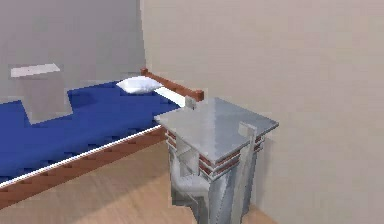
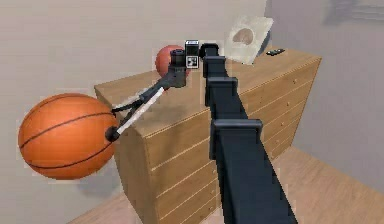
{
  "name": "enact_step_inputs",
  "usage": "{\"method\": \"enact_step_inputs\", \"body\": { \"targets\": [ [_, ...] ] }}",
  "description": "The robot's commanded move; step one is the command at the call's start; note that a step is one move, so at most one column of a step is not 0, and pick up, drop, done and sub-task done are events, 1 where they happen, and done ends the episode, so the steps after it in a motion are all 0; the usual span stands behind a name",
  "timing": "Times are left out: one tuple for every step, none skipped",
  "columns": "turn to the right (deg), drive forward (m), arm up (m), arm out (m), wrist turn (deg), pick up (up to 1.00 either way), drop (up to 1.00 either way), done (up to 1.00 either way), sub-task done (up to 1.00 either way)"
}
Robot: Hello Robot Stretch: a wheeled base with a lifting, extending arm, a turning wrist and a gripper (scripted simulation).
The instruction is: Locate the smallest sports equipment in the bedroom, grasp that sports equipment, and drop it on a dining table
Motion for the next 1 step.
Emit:
{"method": "enact_step_inputs", "body": {
  "targets": [
    [0.0,0.0,0.0,0.0,-15.0,0.0,0.0,0.0,0.0]
  ]
}}
